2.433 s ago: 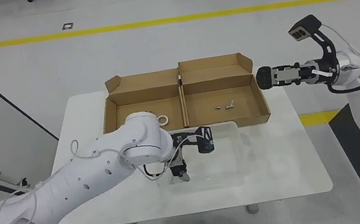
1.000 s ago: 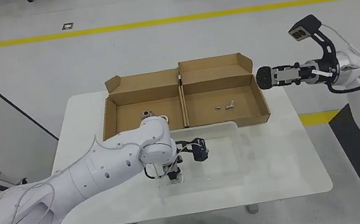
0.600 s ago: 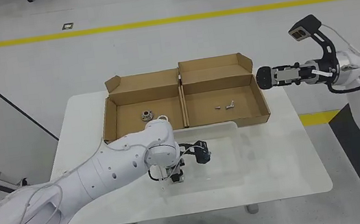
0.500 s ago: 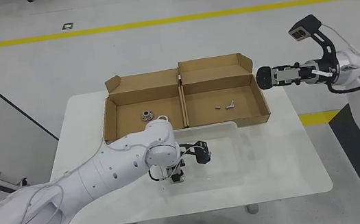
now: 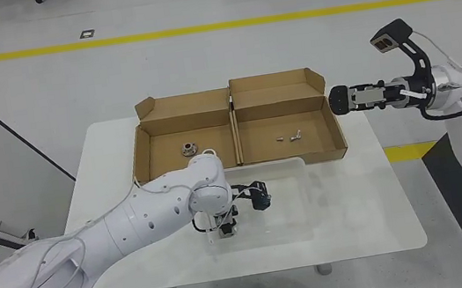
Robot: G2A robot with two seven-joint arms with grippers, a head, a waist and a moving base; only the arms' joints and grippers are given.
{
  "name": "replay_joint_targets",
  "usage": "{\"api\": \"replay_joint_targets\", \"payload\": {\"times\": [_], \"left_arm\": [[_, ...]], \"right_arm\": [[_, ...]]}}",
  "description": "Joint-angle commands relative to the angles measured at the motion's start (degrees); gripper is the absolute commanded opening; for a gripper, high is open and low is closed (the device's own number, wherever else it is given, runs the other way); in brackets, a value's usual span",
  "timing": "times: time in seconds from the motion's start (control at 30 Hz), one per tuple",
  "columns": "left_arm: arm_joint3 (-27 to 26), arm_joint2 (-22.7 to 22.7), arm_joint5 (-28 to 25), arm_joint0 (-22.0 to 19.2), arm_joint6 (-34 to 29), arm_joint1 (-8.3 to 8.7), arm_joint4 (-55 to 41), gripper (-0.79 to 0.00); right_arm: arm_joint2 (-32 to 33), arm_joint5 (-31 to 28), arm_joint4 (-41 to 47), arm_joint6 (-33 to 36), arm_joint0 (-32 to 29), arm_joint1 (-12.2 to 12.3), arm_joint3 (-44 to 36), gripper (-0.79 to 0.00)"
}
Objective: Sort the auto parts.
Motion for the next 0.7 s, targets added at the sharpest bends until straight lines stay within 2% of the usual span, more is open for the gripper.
{"api": "replay_joint_targets", "payload": {"times": [0.0, 0.43, 0.67], "left_arm": [[-0.1, 0.0, 0.0, -0.4, 0.0, -0.01, -0.1, -0.462], [-1.6, 0.0, 0.7, -2.6, -0.7, 0.98, -1.3, -0.465], [-1.6, 0.0, 1.2, -1.7, -1.2, 1.63, -0.2, -0.468]], "right_arm": [[0.0, 0.0, 0.0, 0.0, 0.0, 0.0, 0.0, 0.0], [0.0, 0.0, 0.0, 0.0, 0.0, 0.0, 0.0, 0.0], [0.0, 0.0, 0.0, 0.0, 0.0, 0.0, 0.0, 0.0]]}}
